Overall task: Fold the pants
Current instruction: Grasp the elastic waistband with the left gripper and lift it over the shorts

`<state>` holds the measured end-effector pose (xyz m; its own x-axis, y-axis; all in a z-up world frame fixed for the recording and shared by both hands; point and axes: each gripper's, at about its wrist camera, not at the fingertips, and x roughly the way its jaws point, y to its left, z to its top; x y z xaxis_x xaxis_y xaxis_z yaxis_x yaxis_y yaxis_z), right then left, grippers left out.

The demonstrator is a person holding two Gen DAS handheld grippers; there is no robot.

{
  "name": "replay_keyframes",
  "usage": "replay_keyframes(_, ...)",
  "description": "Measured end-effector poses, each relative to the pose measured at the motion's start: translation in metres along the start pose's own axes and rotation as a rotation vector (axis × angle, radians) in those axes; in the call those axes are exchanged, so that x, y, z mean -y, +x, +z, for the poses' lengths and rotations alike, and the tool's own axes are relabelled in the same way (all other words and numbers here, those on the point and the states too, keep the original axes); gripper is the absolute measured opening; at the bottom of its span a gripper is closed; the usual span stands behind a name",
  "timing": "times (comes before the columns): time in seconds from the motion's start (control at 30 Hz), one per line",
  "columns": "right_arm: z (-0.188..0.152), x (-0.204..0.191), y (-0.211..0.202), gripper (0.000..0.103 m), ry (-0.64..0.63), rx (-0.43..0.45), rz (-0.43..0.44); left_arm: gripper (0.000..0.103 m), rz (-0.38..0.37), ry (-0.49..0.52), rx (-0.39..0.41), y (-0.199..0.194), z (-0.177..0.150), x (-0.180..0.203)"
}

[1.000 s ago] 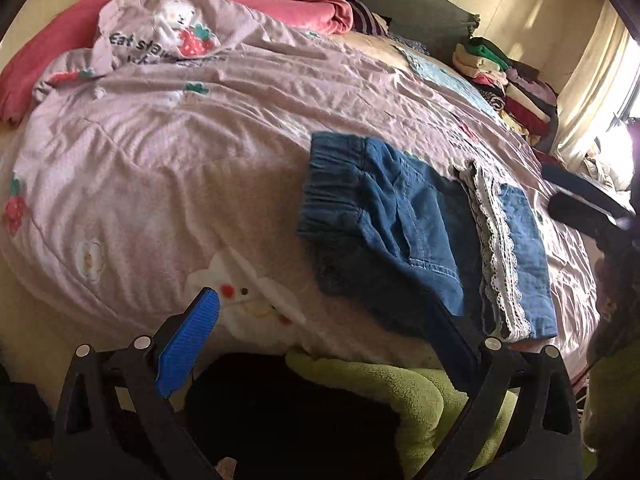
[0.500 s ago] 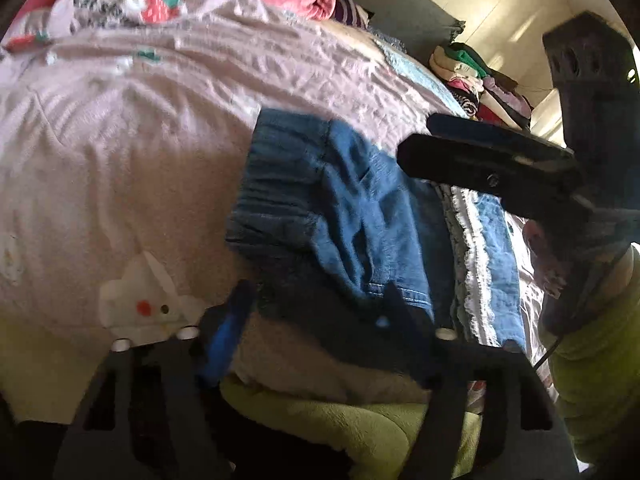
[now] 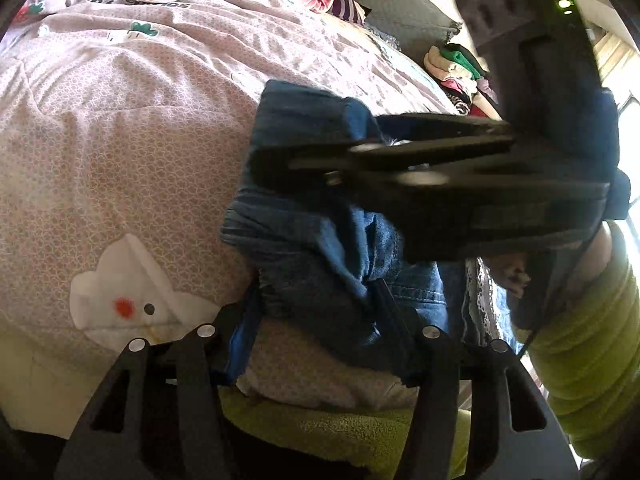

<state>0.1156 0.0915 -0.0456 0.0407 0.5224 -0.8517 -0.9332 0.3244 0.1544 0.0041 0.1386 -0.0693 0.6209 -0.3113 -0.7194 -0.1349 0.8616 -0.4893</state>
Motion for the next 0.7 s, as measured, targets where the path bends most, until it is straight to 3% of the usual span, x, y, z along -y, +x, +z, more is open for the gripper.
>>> replay_keyframes(0.2,-0.011,0.005,-0.021,0.033,0.038,0.083,0.050,0.061,-0.019,-0.019,0.007,-0.007,-0.003,0.000)
replay_keyframes(0.27,-0.014,0.009,-0.035,0.030,0.049,0.123,0.082,0.079,-0.028,-0.011,0.007,-0.009,-0.005,0.006)
replay_keyframes(0.33,-0.020,0.012,-0.052,0.030,0.065,0.171,0.110,0.084,-0.031,0.005,0.009,-0.015,-0.007,0.009)
replay_keyframes(0.53,-0.041,0.025,-0.096,0.030,0.112,0.275,0.160,0.084,-0.113,-0.014,-0.010,-0.011,-0.006,0.017)
replay_keyframes(0.7,-0.058,0.039,-0.121,0.030,0.142,0.326,0.154,0.084,-0.213,-0.013,-0.043,0.002,0.000,0.038)
